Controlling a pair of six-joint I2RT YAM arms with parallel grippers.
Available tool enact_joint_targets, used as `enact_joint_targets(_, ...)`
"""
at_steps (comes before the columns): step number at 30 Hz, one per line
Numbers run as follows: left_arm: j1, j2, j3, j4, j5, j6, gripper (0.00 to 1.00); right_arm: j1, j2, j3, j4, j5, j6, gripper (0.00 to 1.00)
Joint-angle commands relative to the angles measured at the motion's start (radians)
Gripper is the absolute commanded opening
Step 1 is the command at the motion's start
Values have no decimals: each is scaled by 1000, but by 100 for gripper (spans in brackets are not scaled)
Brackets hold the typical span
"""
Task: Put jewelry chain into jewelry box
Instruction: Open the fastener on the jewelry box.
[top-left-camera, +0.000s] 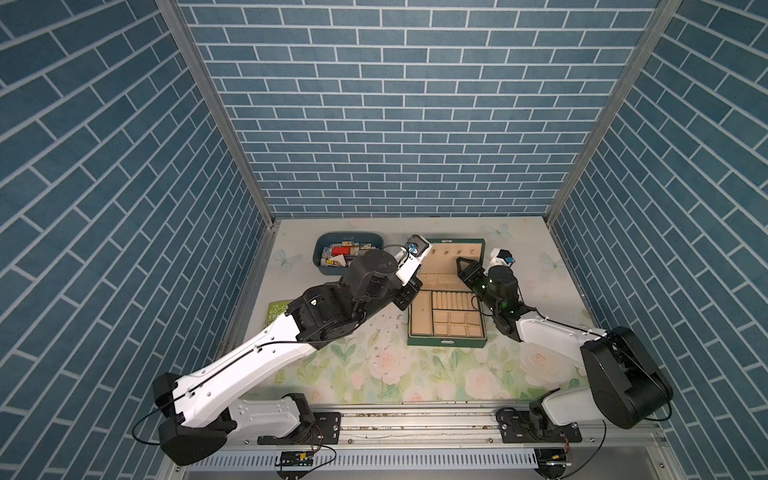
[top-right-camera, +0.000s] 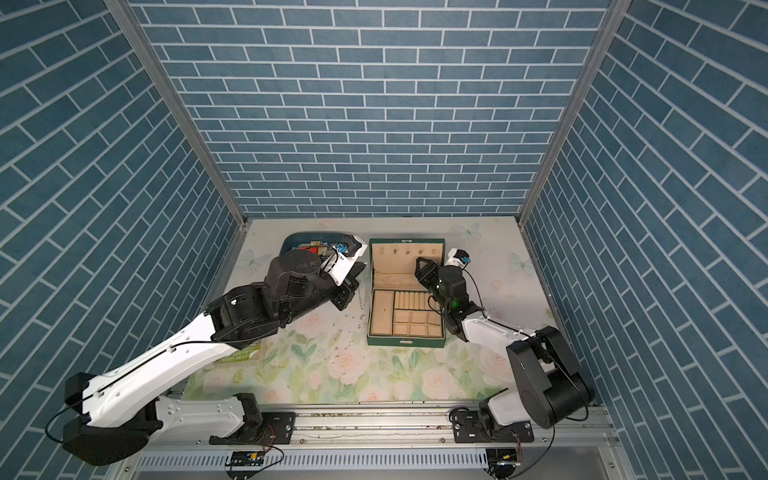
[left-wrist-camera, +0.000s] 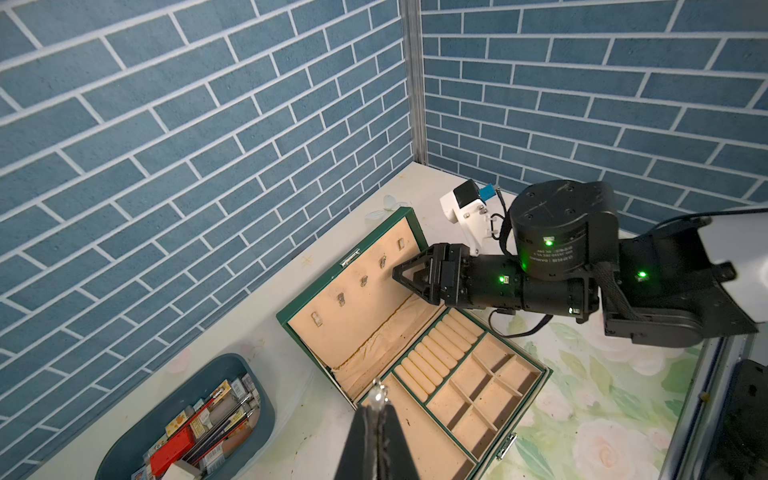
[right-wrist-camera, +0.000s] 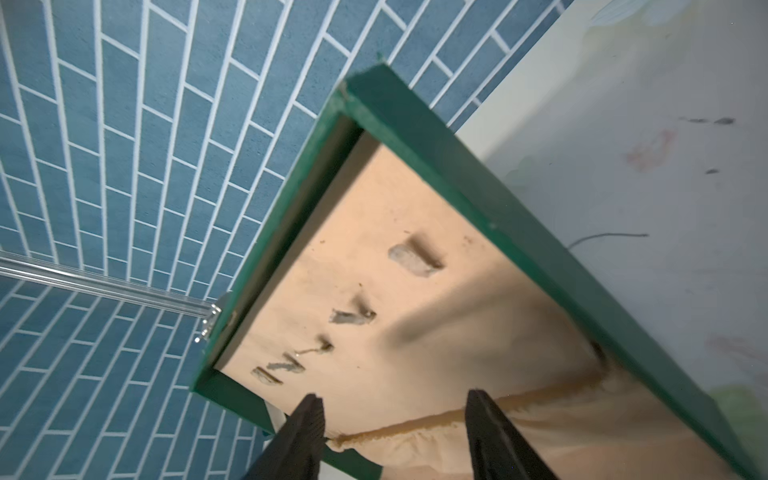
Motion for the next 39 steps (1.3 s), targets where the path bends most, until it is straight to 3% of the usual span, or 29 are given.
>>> enact_joint_targets(1,-7,-28,-22,26,-13,17,0,-14,23,42,66,-112,92,61)
enact_joint_targets(11,-6,-31,-45,36,-23,30,0,-48,144,100,131,-226,247,63)
enact_joint_targets(20,-7,-30,-44,34,-28,34,0,-60,188,99,227,-229,352,61)
enact_joint_targets(39,-7,-25,-37,42,-20,30,0,-37,174,147,103,-167,450,54)
